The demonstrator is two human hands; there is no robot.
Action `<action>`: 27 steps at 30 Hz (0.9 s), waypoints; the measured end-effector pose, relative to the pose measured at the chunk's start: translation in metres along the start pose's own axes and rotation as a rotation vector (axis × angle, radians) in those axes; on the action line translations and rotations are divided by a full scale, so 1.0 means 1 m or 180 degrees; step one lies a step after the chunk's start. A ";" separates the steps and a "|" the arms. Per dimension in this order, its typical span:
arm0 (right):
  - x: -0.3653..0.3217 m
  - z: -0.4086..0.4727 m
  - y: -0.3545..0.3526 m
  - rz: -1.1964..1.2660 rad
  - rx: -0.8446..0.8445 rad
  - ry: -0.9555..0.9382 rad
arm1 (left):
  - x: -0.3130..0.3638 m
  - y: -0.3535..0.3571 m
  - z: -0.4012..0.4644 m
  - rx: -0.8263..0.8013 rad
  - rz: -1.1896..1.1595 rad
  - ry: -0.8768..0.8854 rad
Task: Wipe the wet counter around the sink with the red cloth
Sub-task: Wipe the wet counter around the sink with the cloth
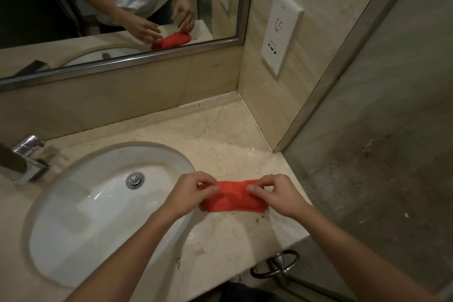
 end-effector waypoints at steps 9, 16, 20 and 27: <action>0.000 -0.015 0.080 -0.1315 0.0441 -0.0233 | -0.013 0.065 -0.007 0.0531 -0.0146 0.0024; 0.010 -0.004 0.089 -0.1760 0.0057 -0.0262 | -0.009 0.057 -0.006 0.0519 0.0579 0.0263; 0.016 -0.020 0.094 -0.1583 -0.0063 -0.0258 | -0.022 0.084 -0.035 -0.0405 0.1398 0.0380; 0.024 -0.017 0.096 -0.1507 -0.0240 -0.0232 | -0.041 0.086 -0.039 -0.0627 0.1341 -0.0010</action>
Point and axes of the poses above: each hand's wrist, its own z-axis towards the middle knuckle, its own y-axis out of the palm, x = y × z, the point moved 8 cm from there along z, towards the middle knuckle, and after that the axes turned 10 degrees about y, right-handed, at the moved point
